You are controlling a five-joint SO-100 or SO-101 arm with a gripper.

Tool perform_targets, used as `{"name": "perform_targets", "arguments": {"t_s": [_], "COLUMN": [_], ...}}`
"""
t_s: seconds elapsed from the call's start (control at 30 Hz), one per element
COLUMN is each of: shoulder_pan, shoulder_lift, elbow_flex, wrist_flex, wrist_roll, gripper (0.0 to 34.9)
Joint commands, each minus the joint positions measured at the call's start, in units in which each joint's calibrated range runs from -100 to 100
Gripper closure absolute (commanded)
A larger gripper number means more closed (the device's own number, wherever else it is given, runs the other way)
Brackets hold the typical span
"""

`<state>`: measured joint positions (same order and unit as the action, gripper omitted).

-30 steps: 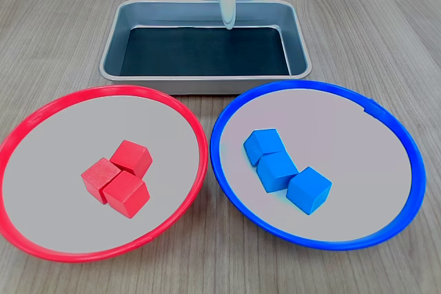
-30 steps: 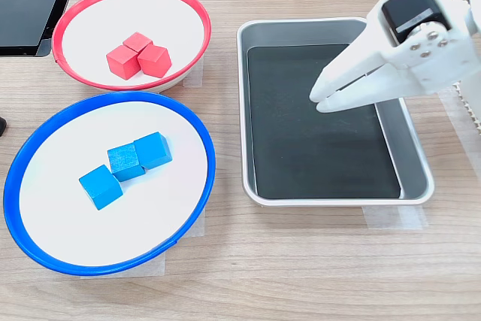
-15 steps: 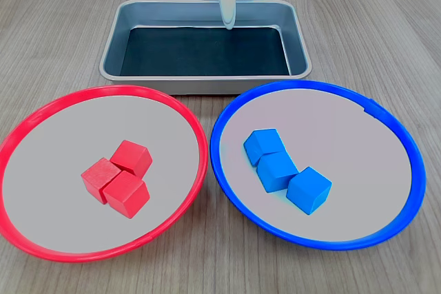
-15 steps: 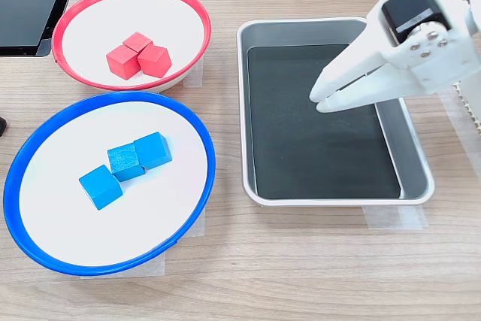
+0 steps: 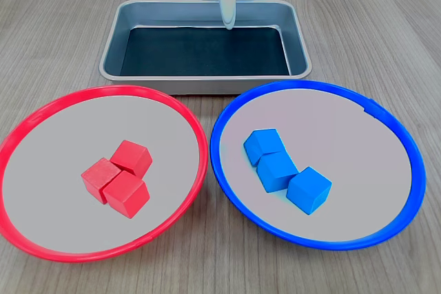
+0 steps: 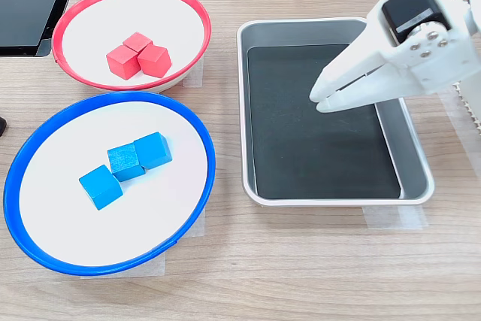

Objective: Relocate any red block in the blue dish to the red dish, correcting any misplacement.

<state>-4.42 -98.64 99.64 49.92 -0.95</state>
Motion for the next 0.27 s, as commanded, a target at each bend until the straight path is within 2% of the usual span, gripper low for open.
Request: {"name": "perform_targets", "arguments": {"t_s": [0.0, 0.23], "shoulder_pan": [0.52, 0.52], "shoulder_lift": [-0.26, -0.26], "elbow_flex": [-0.27, -0.27], "wrist_flex": [-0.02, -0.10], "wrist_roll": [0.05, 0.05], "gripper": [34.6, 34.6]}}
